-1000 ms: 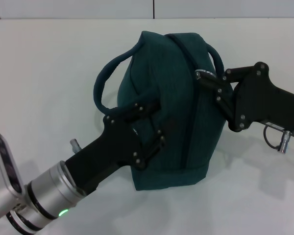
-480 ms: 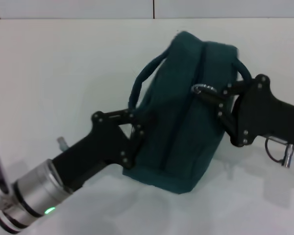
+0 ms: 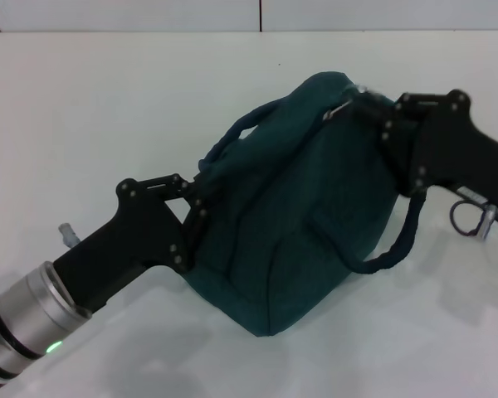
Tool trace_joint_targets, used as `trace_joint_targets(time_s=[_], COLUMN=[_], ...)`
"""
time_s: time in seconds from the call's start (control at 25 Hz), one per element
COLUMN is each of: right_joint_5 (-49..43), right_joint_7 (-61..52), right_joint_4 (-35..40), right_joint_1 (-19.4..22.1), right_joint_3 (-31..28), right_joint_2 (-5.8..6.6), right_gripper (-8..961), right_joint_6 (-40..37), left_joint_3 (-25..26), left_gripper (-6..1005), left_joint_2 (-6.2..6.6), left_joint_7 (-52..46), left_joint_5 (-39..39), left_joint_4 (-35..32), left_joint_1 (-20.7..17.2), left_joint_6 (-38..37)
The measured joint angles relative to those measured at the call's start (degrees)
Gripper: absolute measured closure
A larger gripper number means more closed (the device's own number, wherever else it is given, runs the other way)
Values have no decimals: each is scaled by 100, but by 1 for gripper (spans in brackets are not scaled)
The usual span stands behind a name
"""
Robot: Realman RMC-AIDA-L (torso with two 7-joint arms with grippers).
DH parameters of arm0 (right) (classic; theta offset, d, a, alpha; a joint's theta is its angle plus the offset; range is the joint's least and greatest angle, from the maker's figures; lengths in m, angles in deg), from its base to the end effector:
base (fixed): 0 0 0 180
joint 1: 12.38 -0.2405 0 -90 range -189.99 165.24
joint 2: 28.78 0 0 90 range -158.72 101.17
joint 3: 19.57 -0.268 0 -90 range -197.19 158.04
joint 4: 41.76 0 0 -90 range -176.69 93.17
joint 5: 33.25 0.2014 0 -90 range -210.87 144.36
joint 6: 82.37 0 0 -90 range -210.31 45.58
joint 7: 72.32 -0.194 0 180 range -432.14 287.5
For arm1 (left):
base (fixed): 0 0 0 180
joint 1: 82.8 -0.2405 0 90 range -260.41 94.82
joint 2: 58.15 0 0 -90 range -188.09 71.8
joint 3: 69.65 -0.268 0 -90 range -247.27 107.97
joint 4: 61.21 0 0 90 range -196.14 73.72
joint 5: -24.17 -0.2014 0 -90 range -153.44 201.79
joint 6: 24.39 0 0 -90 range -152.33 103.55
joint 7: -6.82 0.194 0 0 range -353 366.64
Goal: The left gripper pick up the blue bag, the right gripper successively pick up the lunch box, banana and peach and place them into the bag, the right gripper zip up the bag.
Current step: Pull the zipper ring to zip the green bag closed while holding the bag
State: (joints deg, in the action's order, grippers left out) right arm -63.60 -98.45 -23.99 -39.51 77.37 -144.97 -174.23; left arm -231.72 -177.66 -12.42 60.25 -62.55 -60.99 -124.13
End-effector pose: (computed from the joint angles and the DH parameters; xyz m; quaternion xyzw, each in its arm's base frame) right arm 0.1793 0.3227 -0.0482 -0.8380 -0.0411 0.4697 0.2746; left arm -0.2388 0.2635 -0.0738 -0.8369 -0.0610 -0.4471 0.3099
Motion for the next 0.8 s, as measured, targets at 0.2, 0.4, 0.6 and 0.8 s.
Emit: trace_joint_targets(time_s=[0.2, 0.4, 0.6, 0.8], right_joint_5=[181, 320, 606, 731], right_joint_7=[-186, -573, -772, -951], right_joint_4=[-75, -256, -490, -584], right_joint_1=[85, 101, 166, 288], right_joint_3=[-40, -61, -66, -92], right_joint_2=[1, 38, 41, 50], right_gripper=[935, 935, 934, 934], right_joint_6=[47, 57, 81, 257], left_joint_3=[0, 0, 0, 0], left_gripper=[948, 947, 947, 947], left_joint_2=[-4, 2, 6, 14], left_joint_7=[8, 0, -23, -32], left_joint_5=[135, 183, 247, 308], left_joint_4=[68, 161, 237, 243], left_joint_1=[-1, 44, 80, 85], left_joint_6=[19, 32, 33, 37])
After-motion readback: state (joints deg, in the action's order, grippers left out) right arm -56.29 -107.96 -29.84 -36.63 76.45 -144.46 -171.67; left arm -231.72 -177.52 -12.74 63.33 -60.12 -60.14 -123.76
